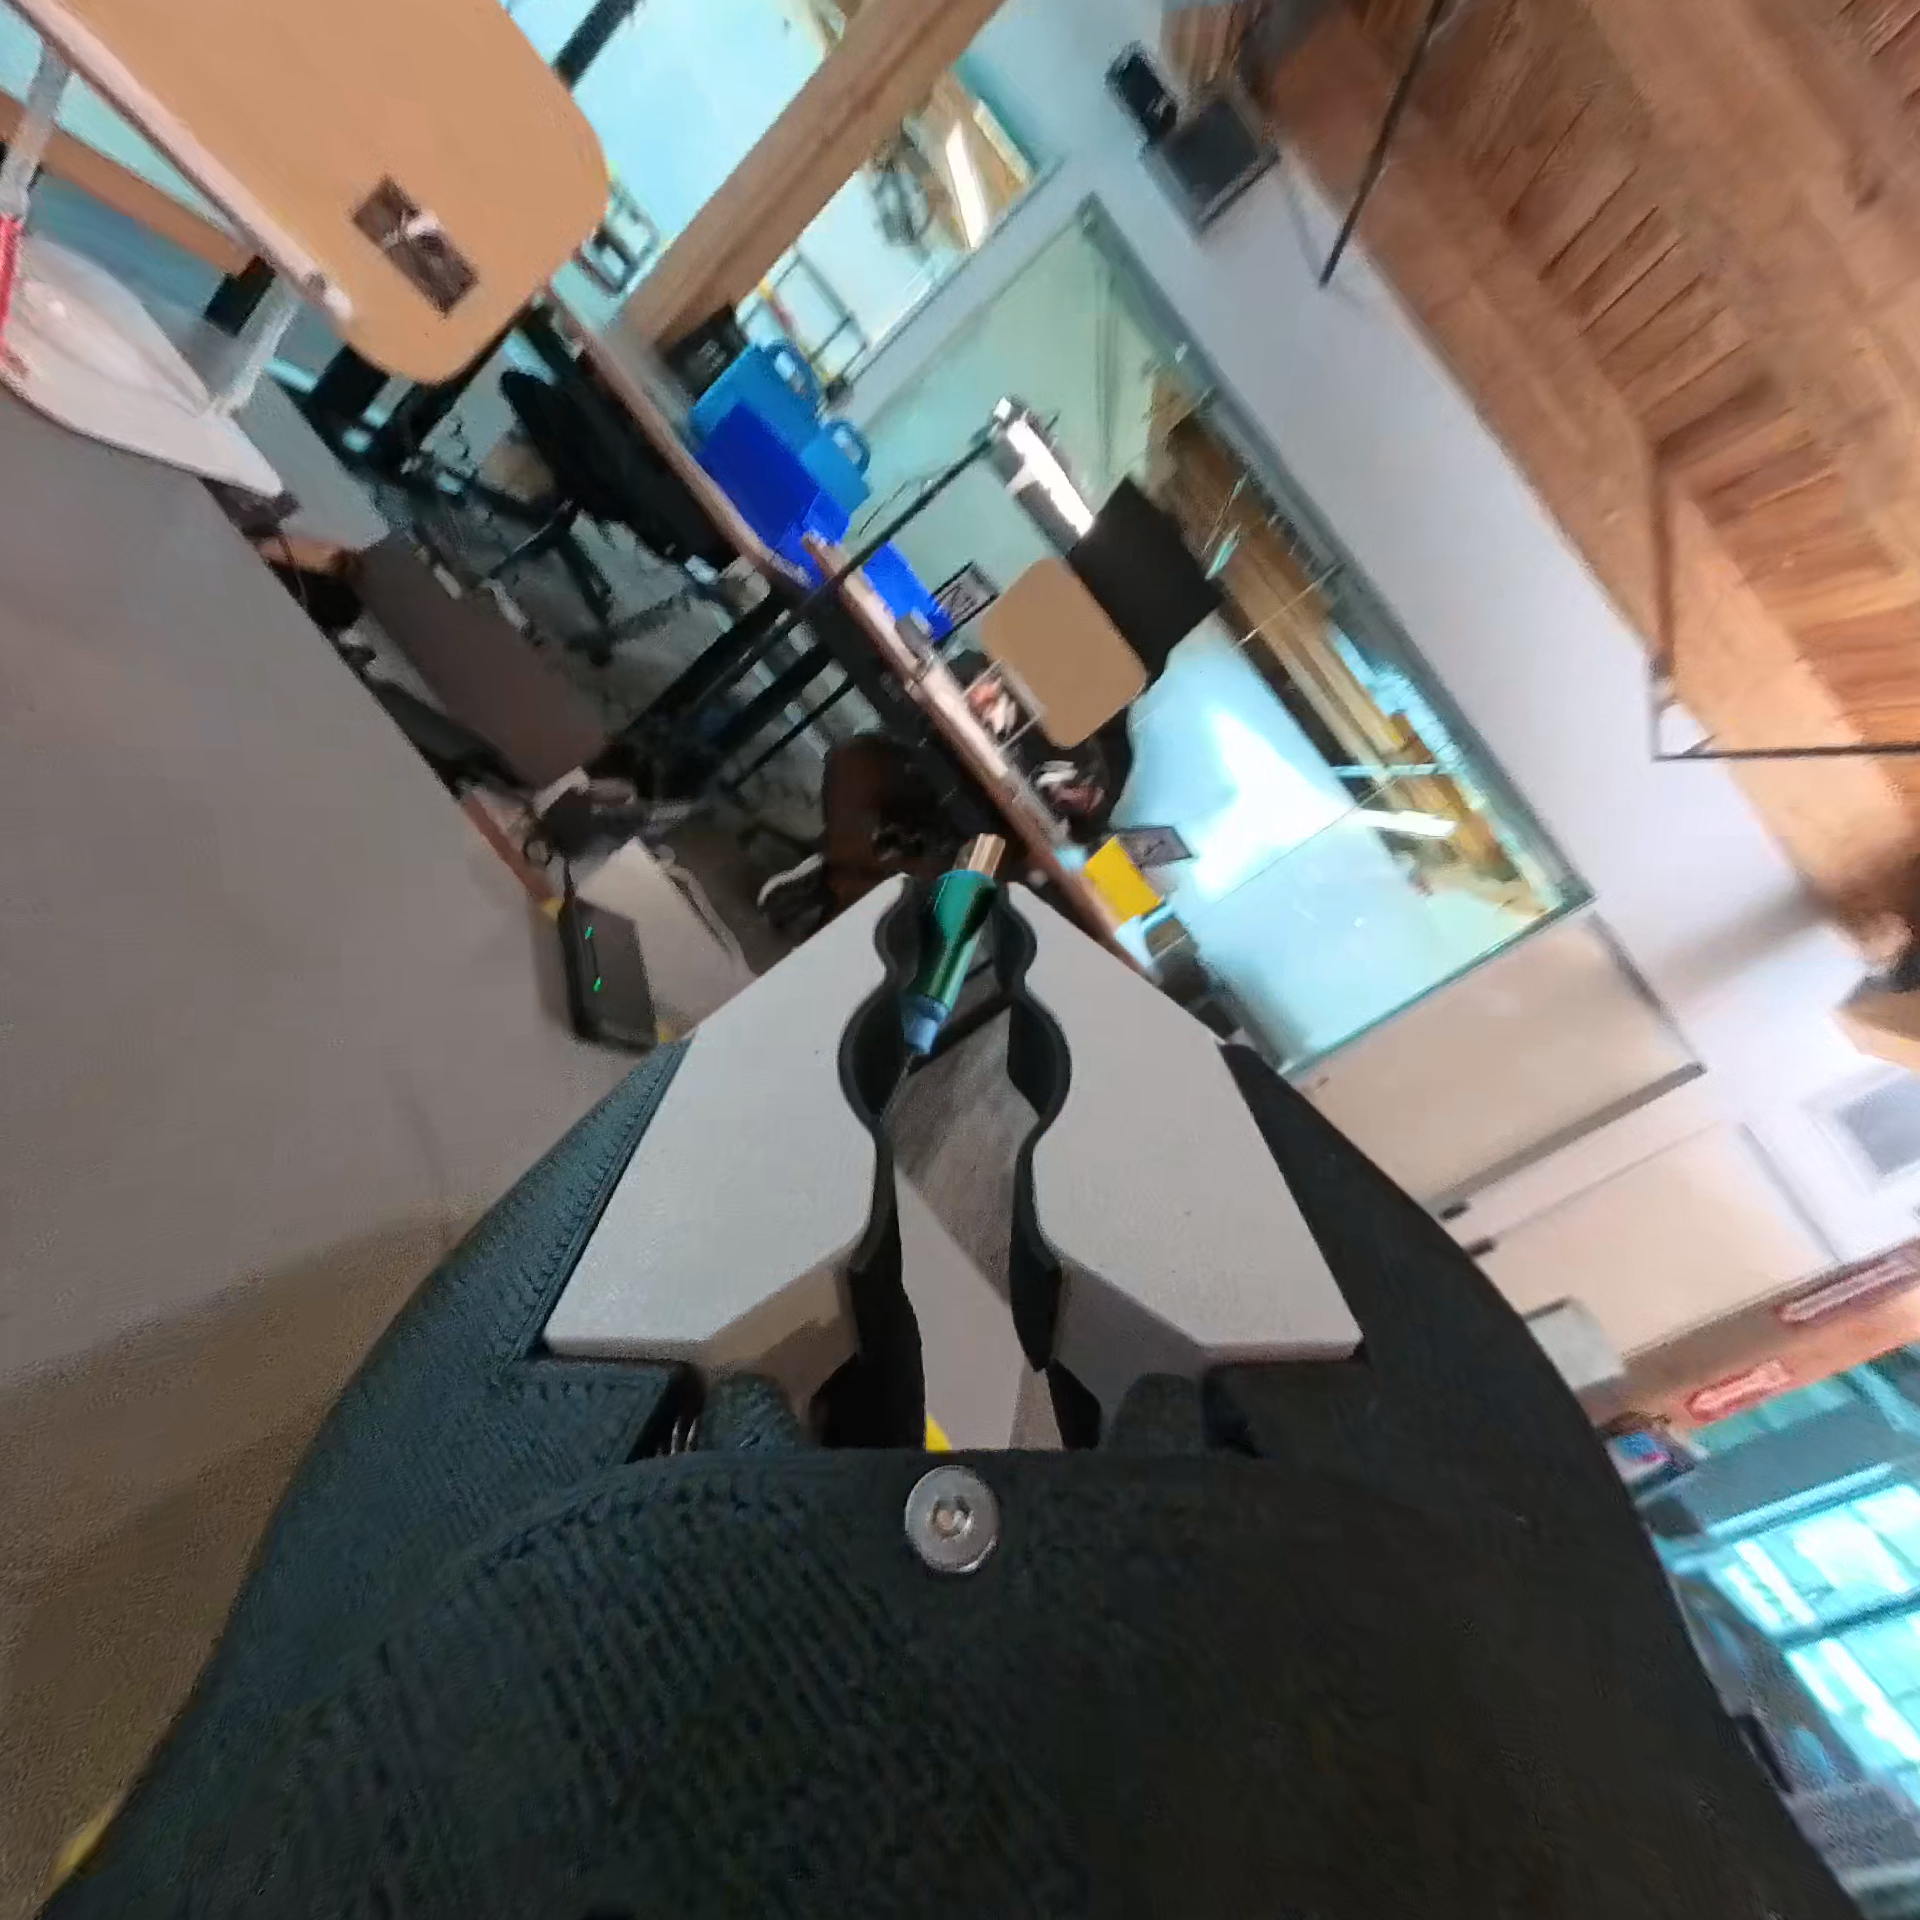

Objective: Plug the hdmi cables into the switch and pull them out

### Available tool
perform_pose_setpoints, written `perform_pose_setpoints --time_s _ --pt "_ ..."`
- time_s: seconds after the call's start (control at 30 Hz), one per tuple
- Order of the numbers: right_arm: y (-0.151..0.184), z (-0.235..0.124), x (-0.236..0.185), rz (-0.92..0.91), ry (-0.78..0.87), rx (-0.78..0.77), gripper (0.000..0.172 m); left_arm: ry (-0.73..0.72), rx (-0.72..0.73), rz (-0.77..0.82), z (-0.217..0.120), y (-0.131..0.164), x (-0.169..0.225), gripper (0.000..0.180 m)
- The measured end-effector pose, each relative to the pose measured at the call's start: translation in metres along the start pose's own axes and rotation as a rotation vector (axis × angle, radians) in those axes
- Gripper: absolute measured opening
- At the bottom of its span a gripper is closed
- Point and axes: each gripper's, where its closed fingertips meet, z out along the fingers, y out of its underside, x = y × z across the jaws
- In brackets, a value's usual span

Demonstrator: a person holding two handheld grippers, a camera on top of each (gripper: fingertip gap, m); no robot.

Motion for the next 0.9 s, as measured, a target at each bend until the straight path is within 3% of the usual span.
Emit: perform_pose_setpoints --time_s 0.27,0.5,0.73,0.9 --pt "0.080 -0.017 0.010 0.128 -0.205 -0.053 0.011 0.017 -0.010 0.013 0.001 0.001 0.004 0.021" --pt "0.150 -0.012 -0.022 0.312 -0.269 -0.151 0.012 0.014 0.000 -0.006 -0.001 0.001 0.002 0.021" --pt "0.227 -0.004 -0.093 0.403 -0.577 -0.554 0.011 0.024 -0.004 0.000 0.000 0.001 0.003 0.021" --pt "0.270 -0.007 -0.137 0.321 -0.784 -0.926 0.011 0.029 -0.005 0.004 0.000 0.002 0.005 0.021"
